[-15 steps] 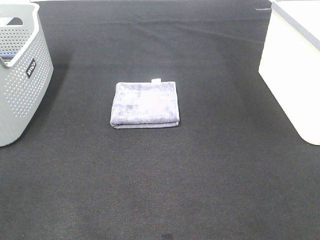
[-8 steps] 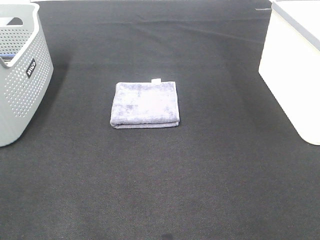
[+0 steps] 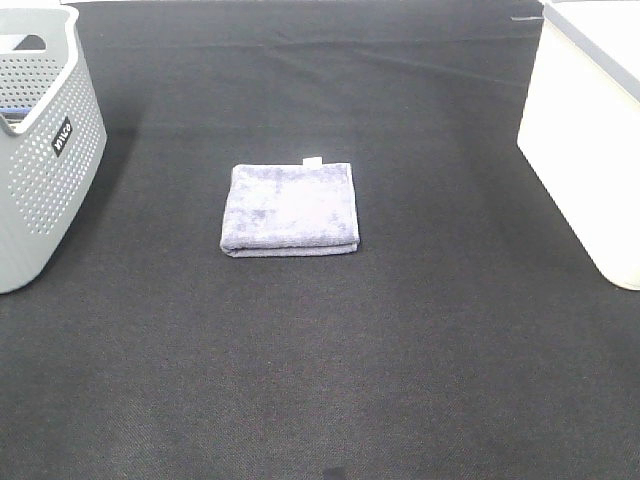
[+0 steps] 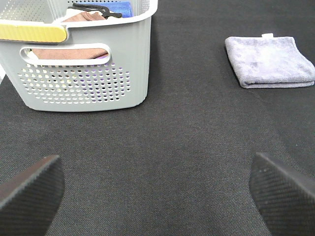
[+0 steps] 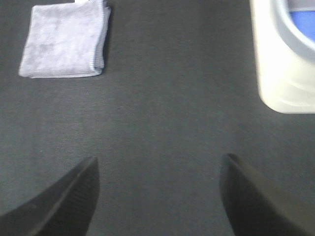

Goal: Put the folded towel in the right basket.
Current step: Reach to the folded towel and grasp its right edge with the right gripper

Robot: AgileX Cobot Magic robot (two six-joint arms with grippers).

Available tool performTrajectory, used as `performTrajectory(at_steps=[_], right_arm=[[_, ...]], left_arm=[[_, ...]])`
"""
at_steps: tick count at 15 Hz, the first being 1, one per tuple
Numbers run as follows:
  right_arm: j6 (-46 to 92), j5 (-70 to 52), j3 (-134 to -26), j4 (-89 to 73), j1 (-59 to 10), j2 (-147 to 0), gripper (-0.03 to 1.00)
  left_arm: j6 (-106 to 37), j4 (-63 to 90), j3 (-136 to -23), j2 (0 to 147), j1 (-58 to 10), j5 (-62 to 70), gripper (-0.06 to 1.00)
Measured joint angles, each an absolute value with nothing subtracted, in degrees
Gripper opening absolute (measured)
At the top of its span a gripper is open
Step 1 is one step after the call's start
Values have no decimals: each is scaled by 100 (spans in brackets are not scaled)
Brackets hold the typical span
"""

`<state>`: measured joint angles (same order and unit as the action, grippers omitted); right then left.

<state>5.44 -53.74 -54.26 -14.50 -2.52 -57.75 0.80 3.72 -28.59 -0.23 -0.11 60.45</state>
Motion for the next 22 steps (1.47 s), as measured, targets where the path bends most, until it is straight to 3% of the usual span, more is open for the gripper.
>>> performTrajectory(at_steps=[6, 12, 17, 22], right_arm=[[1008, -5936, -7414, -1925, -252, -8279, 66], [1261, -6136, -8428, -2435, -275, -9609, 65], [1352, -6285, -9591, -2303, -1066, -10898, 62], [1358, -6916, -11087, -2567, -1169, -12382, 62]], left_arm=[[80, 372, -2859, -23, -11, 6045, 97], [80, 372, -2859, -23, -11, 6045, 97], [80, 372, -2859, -23, -11, 6045, 97], [80, 372, -2859, -23, -11, 6045, 97]])
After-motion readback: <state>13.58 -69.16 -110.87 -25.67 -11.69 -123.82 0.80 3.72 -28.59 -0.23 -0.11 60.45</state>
